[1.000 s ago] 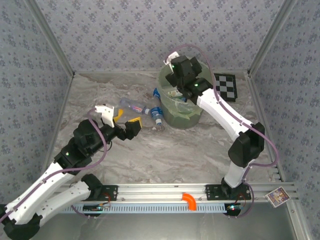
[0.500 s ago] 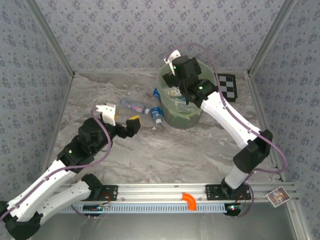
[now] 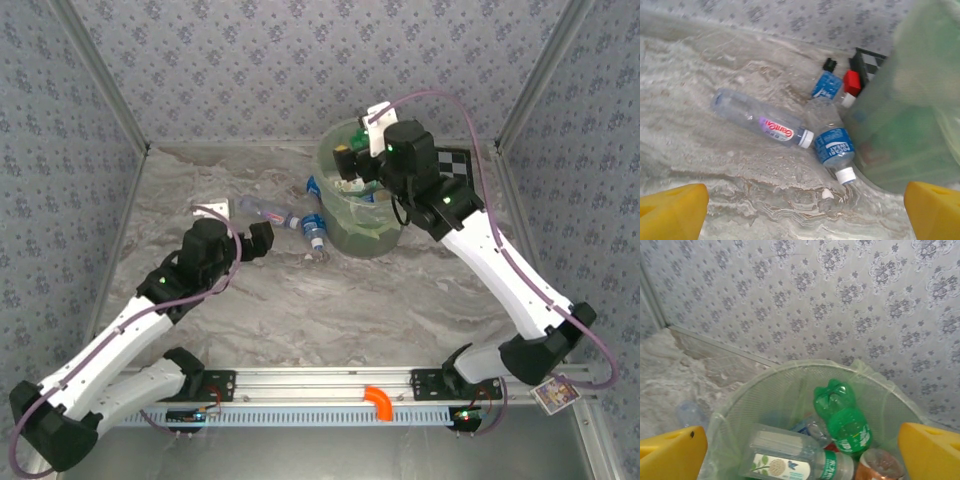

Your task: Put the plastic bottles in the bin

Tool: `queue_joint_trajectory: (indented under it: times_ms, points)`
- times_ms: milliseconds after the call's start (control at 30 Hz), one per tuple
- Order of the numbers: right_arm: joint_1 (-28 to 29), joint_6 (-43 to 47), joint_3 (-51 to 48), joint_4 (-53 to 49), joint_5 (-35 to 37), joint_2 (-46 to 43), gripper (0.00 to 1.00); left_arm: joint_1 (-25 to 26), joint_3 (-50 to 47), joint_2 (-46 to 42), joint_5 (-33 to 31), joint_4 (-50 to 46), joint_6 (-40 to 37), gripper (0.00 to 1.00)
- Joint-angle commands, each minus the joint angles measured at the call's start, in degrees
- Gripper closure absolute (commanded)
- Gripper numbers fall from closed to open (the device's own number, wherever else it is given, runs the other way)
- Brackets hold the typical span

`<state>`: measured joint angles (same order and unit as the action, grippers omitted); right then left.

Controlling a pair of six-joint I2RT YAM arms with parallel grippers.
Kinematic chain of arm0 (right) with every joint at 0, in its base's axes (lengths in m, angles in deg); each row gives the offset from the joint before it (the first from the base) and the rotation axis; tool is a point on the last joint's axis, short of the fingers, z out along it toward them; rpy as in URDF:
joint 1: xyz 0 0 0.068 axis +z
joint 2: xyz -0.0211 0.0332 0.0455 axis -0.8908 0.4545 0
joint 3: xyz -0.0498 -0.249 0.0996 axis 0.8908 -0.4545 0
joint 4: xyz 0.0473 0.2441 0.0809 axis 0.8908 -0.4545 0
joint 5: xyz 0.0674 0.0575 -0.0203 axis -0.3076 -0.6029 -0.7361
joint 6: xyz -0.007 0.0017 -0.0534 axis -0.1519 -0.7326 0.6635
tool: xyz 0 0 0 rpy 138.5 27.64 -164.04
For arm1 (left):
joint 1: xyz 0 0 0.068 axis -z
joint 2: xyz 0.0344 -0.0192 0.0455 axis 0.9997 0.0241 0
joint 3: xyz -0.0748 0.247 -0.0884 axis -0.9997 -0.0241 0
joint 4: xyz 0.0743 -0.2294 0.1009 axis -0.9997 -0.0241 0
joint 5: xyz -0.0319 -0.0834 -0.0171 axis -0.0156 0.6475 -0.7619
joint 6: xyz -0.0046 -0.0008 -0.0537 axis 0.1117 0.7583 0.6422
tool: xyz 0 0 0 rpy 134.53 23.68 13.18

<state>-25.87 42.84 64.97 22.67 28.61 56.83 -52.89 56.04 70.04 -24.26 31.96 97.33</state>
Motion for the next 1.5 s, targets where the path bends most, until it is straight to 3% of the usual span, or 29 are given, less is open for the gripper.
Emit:
queue_joint_trajectory:
  times_ms: [0,200,467,667,1000,1467]
  points:
    - [-0.15,-4.43,-3.17,2.64,-4.49,-4.35,0.00,-2.34,-0.70,1.69,-0.71,1.83,10.68,0.00]
    - [0.01,-7.36,-7.34,6.99,-8.43,-9.79,0.00,-7.16,-4.06,7.16,3.10,5.93,19.82,0.00]
    - [0.24,-10.02,-13.75,10.71,-14.49,-15.47,0.00,-7.25,-1.46,16.27,4.29,7.70,25.03,0.06]
    - [0.34,-10.50,-15.13,11.33,-19.62,-15.81,0.00,-7.25,1.39,22.92,5.90,8.11,27.64,0.03]
    - [0.32,-10.50,-16.68,12.61,-21.51,-17.39,0.00,-7.29,7.01,31.48,4.48,5.15,29.49,0.00]
    - [-0.03,-9.97,-17.92,12.65,-20.14,-20.23,0.00,-8.31,18.91,48.34,8.97,4.55,32.37,0.08]
